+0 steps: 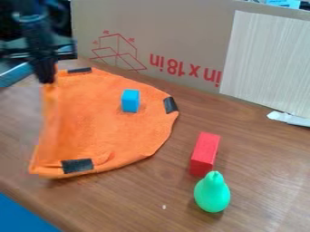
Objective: Fold cloth from bottom to top
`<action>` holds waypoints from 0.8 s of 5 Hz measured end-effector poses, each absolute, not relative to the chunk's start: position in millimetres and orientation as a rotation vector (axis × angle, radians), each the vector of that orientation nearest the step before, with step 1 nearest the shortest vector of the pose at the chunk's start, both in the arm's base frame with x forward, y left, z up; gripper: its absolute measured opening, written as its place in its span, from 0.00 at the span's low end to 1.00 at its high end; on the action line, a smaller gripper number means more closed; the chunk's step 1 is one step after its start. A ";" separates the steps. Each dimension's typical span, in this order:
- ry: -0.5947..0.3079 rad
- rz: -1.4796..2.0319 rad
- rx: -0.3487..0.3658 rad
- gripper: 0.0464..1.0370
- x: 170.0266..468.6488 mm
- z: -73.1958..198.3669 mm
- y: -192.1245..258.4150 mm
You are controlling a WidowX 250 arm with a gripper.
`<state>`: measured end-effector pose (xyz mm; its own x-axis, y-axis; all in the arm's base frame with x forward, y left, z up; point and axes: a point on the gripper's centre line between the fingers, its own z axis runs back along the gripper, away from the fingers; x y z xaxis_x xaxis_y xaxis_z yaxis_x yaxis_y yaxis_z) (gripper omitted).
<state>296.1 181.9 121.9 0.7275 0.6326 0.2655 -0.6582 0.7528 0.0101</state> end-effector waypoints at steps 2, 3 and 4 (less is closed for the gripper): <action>-0.240 0.699 0.171 0.00 339.8 130.2 104.3; -0.215 0.705 0.200 0.00 356.3 122.5 78.9; -0.190 0.729 0.211 0.00 372.9 114.4 66.4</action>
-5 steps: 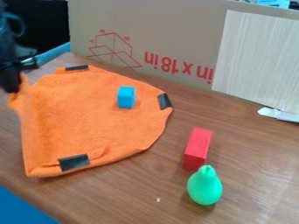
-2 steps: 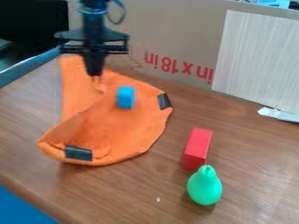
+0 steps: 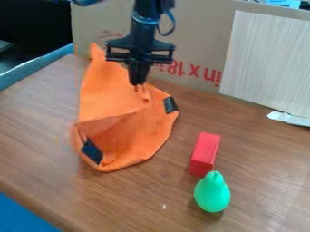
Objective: Fold cloth from bottom to top
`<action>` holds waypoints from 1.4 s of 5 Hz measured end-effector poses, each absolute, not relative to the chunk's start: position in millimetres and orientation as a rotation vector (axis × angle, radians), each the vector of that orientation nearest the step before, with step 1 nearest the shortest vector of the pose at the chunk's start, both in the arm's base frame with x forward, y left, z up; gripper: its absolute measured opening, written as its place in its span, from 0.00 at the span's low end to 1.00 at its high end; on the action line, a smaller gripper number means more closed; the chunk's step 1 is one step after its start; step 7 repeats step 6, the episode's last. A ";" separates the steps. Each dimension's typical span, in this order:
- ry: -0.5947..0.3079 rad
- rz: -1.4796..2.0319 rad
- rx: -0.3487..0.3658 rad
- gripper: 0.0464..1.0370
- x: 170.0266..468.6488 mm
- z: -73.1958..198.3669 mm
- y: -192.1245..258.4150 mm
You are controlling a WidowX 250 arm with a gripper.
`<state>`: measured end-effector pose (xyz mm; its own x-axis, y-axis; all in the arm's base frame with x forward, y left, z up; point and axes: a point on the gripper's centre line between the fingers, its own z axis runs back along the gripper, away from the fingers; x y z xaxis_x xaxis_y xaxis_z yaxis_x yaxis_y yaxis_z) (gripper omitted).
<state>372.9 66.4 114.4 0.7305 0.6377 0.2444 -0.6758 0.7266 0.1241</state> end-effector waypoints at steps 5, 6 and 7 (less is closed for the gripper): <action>-0.180 0.760 0.174 0.95 393.4 102.0 46.0; -0.221 0.756 0.127 0.96 385.8 130.1 50.0; -0.221 0.756 0.127 0.96 385.8 130.1 50.0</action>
